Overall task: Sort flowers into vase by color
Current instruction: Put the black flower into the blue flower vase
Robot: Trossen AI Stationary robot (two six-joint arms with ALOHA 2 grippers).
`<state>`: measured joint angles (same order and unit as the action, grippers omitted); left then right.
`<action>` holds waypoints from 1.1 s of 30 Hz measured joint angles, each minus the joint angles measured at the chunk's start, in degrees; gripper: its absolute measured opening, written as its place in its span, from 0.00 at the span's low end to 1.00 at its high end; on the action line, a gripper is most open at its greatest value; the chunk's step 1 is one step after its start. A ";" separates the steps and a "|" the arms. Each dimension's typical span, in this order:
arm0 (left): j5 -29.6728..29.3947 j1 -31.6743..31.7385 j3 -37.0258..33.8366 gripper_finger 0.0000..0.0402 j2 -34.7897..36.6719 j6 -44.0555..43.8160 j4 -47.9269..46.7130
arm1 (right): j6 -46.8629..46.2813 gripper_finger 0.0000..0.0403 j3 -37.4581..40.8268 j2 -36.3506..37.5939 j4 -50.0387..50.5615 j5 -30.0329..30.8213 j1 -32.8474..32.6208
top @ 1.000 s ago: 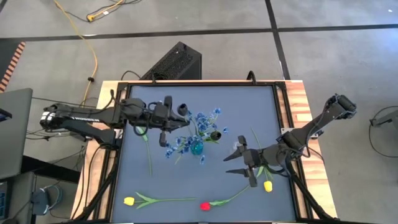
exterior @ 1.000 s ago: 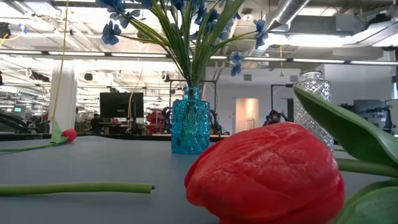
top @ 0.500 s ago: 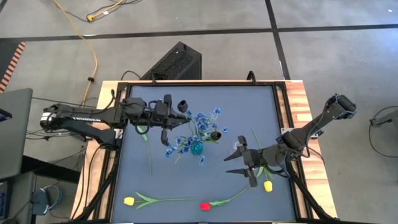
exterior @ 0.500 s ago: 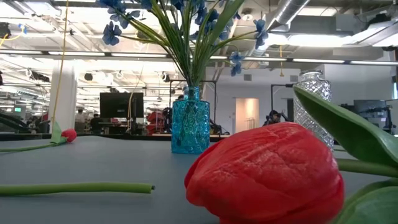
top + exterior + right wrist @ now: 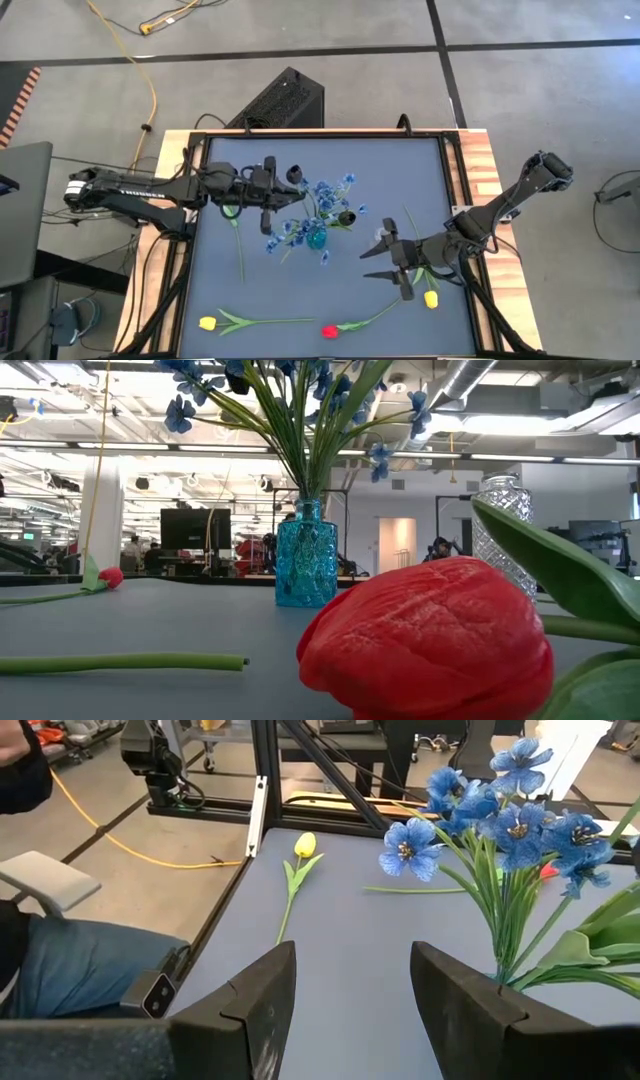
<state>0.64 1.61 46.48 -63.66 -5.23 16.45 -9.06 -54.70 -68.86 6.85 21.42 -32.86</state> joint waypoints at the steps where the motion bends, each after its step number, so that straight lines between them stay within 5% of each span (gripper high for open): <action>1: 0.02 0.00 0.00 0.00 0.00 0.00 0.00 | -0.02 0.55 0.00 0.00 0.00 0.18 0.00; 19: -0.52 0.00 -0.16 0.00 -0.09 0.47 -0.83 | -0.02 0.55 0.00 0.00 0.00 1.11 0.00; 33: -0.87 0.81 -10.00 0.00 -0.13 -1.30 7.27 | -0.02 0.55 0.00 -0.02 0.00 1.17 0.00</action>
<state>-0.23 2.42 36.48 -63.79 -6.54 23.72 -9.08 -54.70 -68.88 6.85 22.59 -32.86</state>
